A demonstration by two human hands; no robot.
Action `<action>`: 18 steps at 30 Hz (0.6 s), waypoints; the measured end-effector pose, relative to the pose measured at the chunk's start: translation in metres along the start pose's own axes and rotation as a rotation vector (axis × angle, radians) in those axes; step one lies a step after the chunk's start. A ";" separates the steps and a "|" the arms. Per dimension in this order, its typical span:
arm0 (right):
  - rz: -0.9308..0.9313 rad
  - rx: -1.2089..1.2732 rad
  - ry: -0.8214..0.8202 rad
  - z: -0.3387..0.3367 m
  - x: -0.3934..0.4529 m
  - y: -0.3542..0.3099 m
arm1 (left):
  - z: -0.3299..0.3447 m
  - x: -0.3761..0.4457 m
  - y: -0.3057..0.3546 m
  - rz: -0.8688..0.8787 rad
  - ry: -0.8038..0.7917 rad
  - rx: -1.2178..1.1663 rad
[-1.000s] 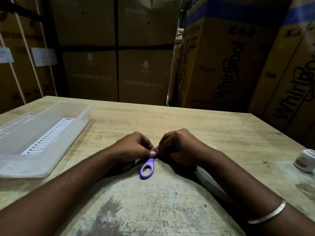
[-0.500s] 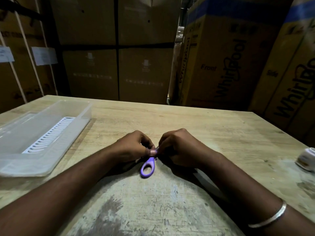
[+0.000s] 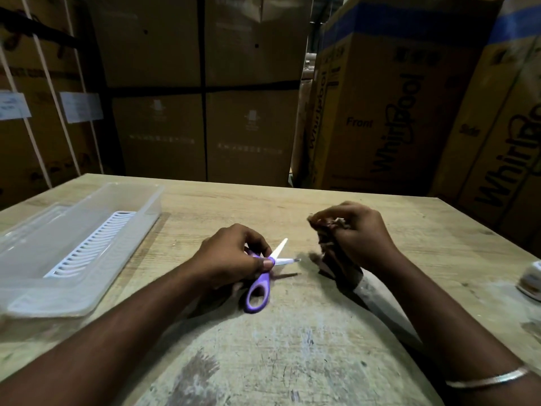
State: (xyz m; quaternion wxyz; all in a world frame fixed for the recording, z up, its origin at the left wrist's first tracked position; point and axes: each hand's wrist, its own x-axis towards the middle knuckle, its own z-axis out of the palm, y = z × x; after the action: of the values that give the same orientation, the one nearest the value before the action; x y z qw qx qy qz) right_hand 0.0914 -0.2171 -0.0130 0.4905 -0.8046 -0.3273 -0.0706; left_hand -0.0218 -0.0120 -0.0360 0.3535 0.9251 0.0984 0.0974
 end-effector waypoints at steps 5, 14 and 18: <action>0.114 0.053 -0.057 -0.005 0.006 0.011 | -0.002 -0.004 0.010 0.030 0.114 0.086; 0.073 0.265 -0.278 -0.001 0.001 0.007 | 0.000 -0.008 0.016 0.007 0.154 0.138; 0.014 0.024 -0.392 0.020 -0.002 0.004 | 0.000 -0.009 0.018 0.009 0.154 0.149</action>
State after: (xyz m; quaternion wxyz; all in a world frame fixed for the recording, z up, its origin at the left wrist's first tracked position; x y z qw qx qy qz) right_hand 0.0879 -0.2024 -0.0275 0.4272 -0.7994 -0.4117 0.0949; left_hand -0.0284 -0.0276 -0.0252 0.2747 0.9391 0.1281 0.1620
